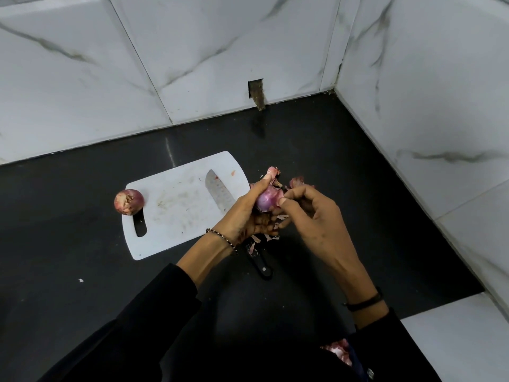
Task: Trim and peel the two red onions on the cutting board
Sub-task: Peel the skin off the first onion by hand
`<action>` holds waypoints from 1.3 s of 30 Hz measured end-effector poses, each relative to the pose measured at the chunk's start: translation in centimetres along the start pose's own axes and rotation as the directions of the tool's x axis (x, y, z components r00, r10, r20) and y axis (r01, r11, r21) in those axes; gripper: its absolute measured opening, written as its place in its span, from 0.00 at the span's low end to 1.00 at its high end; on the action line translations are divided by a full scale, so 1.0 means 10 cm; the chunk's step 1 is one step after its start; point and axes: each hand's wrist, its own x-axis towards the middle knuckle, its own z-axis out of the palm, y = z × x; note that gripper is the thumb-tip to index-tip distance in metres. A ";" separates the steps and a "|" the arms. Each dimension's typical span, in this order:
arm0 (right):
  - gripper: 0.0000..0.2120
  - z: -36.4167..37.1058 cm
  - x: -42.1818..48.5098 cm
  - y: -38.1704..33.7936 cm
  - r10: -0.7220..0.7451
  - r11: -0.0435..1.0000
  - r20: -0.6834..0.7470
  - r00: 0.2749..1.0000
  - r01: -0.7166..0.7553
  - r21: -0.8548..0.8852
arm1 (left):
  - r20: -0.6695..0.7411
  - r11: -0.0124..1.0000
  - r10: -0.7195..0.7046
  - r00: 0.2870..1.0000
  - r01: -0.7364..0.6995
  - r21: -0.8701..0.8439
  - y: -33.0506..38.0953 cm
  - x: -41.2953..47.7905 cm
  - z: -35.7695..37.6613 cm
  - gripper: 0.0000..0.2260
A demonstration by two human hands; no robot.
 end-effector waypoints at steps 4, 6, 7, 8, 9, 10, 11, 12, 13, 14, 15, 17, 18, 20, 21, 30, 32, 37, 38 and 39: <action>0.06 0.00 0.02 0.02 0.085 0.978 -0.045 0.995 -0.075 0.193 | 0.004 0.999 -0.007 1.000 0.007 -0.052 0.01 -0.01 -0.07 0.20; 0.08 0.01 0.03 0.02 0.115 0.945 -0.070 0.991 -0.088 0.315 | 0.004 0.996 -0.024 1.000 0.024 -0.083 0.01 -0.01 -0.09 0.19; 0.08 0.01 0.04 0.02 0.128 0.928 -0.082 0.988 -0.091 0.361 | 0.017 0.995 -0.038 0.999 0.039 -0.096 0.02 -0.02 -0.09 0.20; 0.09 0.02 0.04 0.03 0.140 0.916 -0.094 0.986 -0.093 0.389 | 0.024 0.993 -0.049 0.999 0.051 -0.104 0.01 -0.02 -0.11 0.20; 0.08 0.02 0.05 0.04 0.149 0.912 -0.108 0.983 -0.095 0.398 | 0.030 0.991 -0.057 0.998 0.060 -0.117 0.00 -0.02 -0.12 0.21; 0.08 0.02 0.06 0.05 0.156 0.912 -0.126 0.980 -0.094 0.400 | 0.037 0.991 -0.060 0.998 0.064 -0.117 -0.01 -0.03 -0.13 0.21; 0.08 0.02 0.06 0.07 0.160 0.912 -0.147 0.976 -0.089 0.401 | 0.043 0.991 -0.062 0.997 0.067 -0.120 -0.02 -0.04 -0.14 0.22; 0.08 0.02 0.07 0.09 0.165 0.912 -0.169 0.972 -0.085 0.401 | 0.046 0.990 -0.056 0.997 0.061 -0.125 -0.02 -0.05 -0.15 0.23; 0.07 0.01 0.07 0.11 0.171 0.916 -0.189 0.967 -0.085 0.393 | 0.050 0.990 -0.047 0.998 0.053 -0.127 -0.03 -0.05 -0.16 0.24; 0.07 0.01 0.07 0.13 0.175 0.925 -0.205 0.963 -0.090 0.368 | 0.062 0.992 -0.037 0.997 0.045 -0.119 -0.03 -0.04 -0.17 0.28; 0.06 0.01 0.07 0.15 0.169 0.943 -0.219 0.961 -0.093 0.318 | 0.075 0.994 -0.034 0.997 0.042 -0.106 -0.03 -0.04 -0.18 0.30; 0.06 0.00 0.07 0.21 0.118 0.987 -0.242 0.963 -0.086 0.135 | 0.077 0.997 -0.033 0.996 0.039 -0.074 -0.03 -0.02 -0.21 0.36; 0.07 -0.01 0.07 0.24 0.088 0.996 -0.244 0.966 -0.085 0.026 | 0.075 0.998 -0.024 0.997 0.028 -0.055 -0.03 -0.01 -0.23 0.36; 0.10 0.00 0.07 0.26 0.060 0.984 -0.218 0.974 -0.095 -0.153 | 0.072 1.000 0.003 0.997 -0.001 -0.023 -0.03 -0.01 -0.25 0.35; 0.12 0.00 0.07 0.26 0.051 0.972 -0.199 0.979 -0.094 -0.217 | 0.067 1.000 0.017 0.998 -0.017 -0.012 -0.02 -0.01 -0.25 0.33; 0.07 0.10 0.04 0.06 -0.261 0.913 -0.192 0.946 0.177 -0.367 | -0.069 0.982 0.166 0.984 -0.158 0.106 0.07 -0.12 -0.15 0.26; 0.05 0.18 0.05 -0.01 -0.291 0.908 -0.202 0.935 0.203 -0.365 | -0.070 0.968 0.209 0.975 -0.196 0.159 0.06 -0.15 -0.12 0.26; 0.12 0.43 0.12 -0.01 -0.266 0.872 -0.252 0.930 0.121 -0.474 | -0.056 0.930 0.287 0.956 -0.263 0.257 -0.06 -0.17 -0.05 0.24; 0.11 0.44 0.15 0.01 -0.260 0.865 -0.266 0.928 0.102 -0.491 | -0.053 0.924 0.305 0.951 -0.282 0.257 -0.08 -0.18 -0.06 0.24; 0.09 0.43 0.18 0.04 -0.238 0.871 -0.277 0.931 0.078 -0.485 | -0.040 0.916 0.322 0.946 -0.301 0.267 -0.09 -0.19 -0.06 0.23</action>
